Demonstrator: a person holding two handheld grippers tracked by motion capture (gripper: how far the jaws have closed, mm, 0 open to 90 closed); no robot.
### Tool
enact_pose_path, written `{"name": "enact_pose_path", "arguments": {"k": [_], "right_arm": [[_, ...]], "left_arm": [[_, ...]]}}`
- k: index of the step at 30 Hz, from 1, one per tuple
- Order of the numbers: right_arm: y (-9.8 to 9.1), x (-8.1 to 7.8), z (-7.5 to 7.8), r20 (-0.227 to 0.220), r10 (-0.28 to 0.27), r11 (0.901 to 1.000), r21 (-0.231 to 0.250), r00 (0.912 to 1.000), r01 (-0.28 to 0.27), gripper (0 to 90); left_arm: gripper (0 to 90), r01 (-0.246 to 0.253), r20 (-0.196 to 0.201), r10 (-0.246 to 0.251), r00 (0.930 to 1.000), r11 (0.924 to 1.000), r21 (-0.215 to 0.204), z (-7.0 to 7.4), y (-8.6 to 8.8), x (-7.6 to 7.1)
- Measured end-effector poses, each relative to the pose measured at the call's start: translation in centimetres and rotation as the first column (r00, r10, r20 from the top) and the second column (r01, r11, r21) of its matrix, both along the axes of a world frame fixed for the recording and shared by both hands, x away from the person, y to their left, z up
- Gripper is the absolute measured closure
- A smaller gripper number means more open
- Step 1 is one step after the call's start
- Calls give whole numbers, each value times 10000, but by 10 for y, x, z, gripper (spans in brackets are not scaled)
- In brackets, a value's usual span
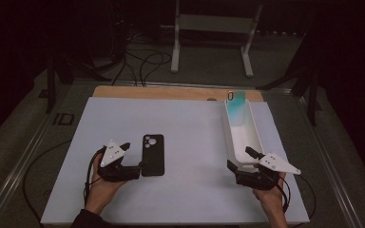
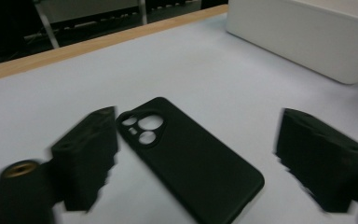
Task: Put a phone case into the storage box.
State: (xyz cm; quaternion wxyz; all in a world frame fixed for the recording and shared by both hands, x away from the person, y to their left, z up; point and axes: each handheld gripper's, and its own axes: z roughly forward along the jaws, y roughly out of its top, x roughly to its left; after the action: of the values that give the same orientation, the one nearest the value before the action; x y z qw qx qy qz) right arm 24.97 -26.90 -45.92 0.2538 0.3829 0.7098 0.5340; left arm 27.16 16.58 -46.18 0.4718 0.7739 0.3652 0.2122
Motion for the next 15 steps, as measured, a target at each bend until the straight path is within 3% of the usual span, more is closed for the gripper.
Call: {"name": "enact_pose_path", "arguments": {"k": [2, 8, 15], "right_arm": [[0, 0, 0, -21, -3, 10000, 9, 10000, 3, 124], [1, 0, 0, -23, -11, 10000, 24, 10000, 11, 124], [0, 0, 1, -12, 22, 10000, 36, 10000, -22, 124]], "left_arm": [[331, 196, 63, -197, 9998, 9998, 31, -1, -8, 3], [627, 994, -409, -1003, 9941, 9948, -223, -9, -27, 14], [899, 1335, -855, -1302, 9878, 9905, 339, -21, -51, 17]]}}
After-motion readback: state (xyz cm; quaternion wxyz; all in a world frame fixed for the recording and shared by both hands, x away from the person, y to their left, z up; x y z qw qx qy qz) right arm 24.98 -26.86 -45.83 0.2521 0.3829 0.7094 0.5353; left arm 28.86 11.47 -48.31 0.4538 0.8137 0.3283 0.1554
